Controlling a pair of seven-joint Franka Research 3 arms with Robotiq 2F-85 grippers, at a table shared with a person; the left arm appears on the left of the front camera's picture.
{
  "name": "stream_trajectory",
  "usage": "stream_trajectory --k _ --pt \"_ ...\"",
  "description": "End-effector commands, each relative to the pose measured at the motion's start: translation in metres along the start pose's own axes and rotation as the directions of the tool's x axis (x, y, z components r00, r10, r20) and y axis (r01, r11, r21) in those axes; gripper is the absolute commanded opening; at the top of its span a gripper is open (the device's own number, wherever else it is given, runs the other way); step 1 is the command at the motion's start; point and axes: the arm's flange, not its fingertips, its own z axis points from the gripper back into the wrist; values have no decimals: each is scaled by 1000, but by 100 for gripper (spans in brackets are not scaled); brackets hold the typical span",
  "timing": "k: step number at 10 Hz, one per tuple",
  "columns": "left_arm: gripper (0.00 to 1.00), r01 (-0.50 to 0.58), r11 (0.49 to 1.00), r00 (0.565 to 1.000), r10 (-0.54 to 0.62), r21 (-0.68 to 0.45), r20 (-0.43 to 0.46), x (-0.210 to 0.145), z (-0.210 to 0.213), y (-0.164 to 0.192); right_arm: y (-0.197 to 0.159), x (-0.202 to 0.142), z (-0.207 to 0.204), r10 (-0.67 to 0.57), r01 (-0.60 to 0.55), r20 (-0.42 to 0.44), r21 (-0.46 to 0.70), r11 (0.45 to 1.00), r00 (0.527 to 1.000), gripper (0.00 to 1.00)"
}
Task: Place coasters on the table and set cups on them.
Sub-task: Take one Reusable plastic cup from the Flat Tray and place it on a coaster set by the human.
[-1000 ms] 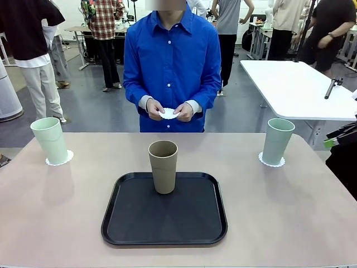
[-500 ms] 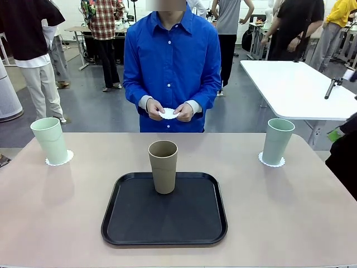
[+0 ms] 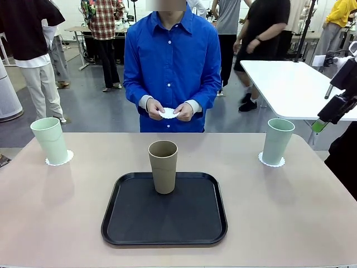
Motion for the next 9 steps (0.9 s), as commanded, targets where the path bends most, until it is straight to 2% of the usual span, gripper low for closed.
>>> stream_trajectory --k 1,2,3,9 --pt "100 11 1000 1000 -11 -1 -2 -3 1 -2 13 7 3 -34 34 -35 1 999 999 100" --pt "100 11 1000 1000 -11 -1 -2 -3 1 -2 16 10 2 -32 33 -25 26 999 999 100" --pt "100 11 1000 1000 -11 -1 -2 -3 1 -2 7 3 2 -16 16 -17 -15 1000 1000 100" --pt "100 11 1000 1000 -11 -1 -2 -3 1 -2 7 3 2 -16 16 -17 -15 1000 1000 100"
